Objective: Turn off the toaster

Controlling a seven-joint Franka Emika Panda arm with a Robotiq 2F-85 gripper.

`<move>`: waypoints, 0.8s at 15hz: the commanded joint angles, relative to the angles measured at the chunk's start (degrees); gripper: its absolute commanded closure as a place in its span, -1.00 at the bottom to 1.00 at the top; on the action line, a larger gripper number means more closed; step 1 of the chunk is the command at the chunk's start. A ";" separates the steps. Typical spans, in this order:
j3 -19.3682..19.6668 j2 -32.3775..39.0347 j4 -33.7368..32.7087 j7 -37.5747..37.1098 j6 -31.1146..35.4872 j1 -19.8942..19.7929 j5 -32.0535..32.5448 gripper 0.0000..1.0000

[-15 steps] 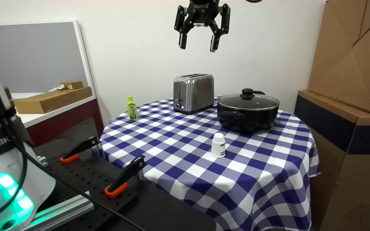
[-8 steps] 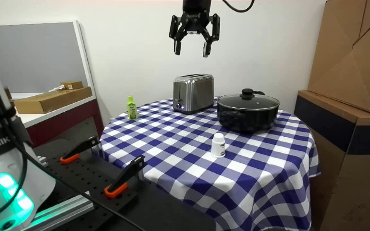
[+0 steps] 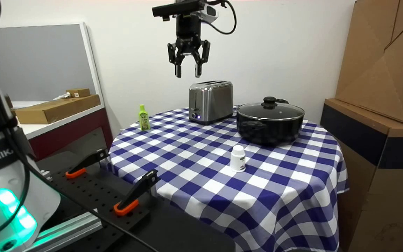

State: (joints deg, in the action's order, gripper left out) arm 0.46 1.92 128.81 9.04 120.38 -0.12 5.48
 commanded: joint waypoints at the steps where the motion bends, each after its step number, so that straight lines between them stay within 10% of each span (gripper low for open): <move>1: -1.99 6.33 -5.47 -3.23 -0.19 1.99 3.04 0.25; 6: -2.22 14.11 -11.77 -6.69 2.54 3.67 7.36 0.98; 12: -1.41 23.94 -17.73 -12.52 9.18 6.57 14.19 0.99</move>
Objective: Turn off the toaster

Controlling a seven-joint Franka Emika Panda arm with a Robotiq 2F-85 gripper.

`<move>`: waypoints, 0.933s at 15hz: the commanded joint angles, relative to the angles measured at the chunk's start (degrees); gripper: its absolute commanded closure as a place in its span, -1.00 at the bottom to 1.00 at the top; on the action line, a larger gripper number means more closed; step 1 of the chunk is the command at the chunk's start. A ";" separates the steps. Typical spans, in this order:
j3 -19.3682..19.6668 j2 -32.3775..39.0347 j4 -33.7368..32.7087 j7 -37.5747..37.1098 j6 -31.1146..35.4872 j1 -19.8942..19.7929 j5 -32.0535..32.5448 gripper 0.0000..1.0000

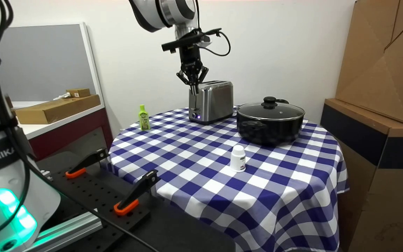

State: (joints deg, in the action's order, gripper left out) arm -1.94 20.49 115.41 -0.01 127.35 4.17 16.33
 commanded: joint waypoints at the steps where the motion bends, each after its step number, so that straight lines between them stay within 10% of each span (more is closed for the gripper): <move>1: 1.09 6.87 -5.01 -4.45 3.43 3.05 4.17 0.99; 14: 7.95 17.64 -8.69 -15.20 17.41 13.20 15.86 0.99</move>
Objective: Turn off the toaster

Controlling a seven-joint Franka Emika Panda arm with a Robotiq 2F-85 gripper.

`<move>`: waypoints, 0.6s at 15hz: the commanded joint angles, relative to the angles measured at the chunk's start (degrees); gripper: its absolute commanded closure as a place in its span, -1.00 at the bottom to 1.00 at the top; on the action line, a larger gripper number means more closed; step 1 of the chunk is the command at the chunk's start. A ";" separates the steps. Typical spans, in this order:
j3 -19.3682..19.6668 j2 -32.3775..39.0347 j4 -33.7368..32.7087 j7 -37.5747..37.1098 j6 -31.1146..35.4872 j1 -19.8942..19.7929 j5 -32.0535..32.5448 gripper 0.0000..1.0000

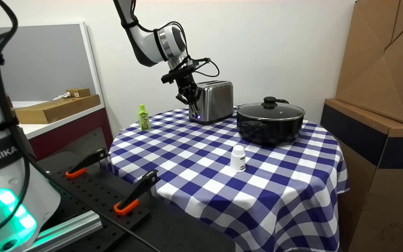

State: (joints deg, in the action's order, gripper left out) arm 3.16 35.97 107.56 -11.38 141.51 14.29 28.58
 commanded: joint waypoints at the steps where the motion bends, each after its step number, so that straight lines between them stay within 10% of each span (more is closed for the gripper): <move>1: 3.66 2.65 -0.67 -4.97 4.40 4.01 4.83 0.99; 9: 8.31 5.77 0.12 -11.54 14.08 8.28 12.76 0.99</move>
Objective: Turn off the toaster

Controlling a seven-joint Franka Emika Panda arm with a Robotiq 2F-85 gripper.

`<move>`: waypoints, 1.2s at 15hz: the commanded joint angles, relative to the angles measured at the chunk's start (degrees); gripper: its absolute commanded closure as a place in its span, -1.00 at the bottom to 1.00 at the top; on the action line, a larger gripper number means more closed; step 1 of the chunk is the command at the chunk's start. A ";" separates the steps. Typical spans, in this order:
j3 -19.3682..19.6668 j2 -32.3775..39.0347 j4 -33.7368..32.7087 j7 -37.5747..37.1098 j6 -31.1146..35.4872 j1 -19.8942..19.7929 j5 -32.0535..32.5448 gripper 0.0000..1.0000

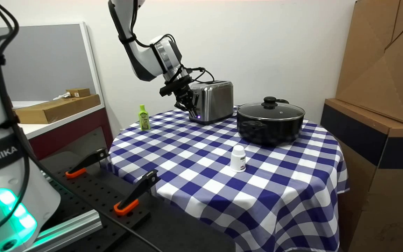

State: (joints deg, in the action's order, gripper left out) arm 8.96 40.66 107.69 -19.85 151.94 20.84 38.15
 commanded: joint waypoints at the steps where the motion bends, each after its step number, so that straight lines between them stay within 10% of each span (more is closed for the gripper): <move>1: 3.06 1.35 0.08 -3.64 4.45 2.01 3.92 0.99; 18: 8.21 3.99 0.05 -8.48 12.25 5.87 11.15 0.99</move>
State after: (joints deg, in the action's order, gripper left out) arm 14.95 43.91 107.83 -25.54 161.89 24.83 46.98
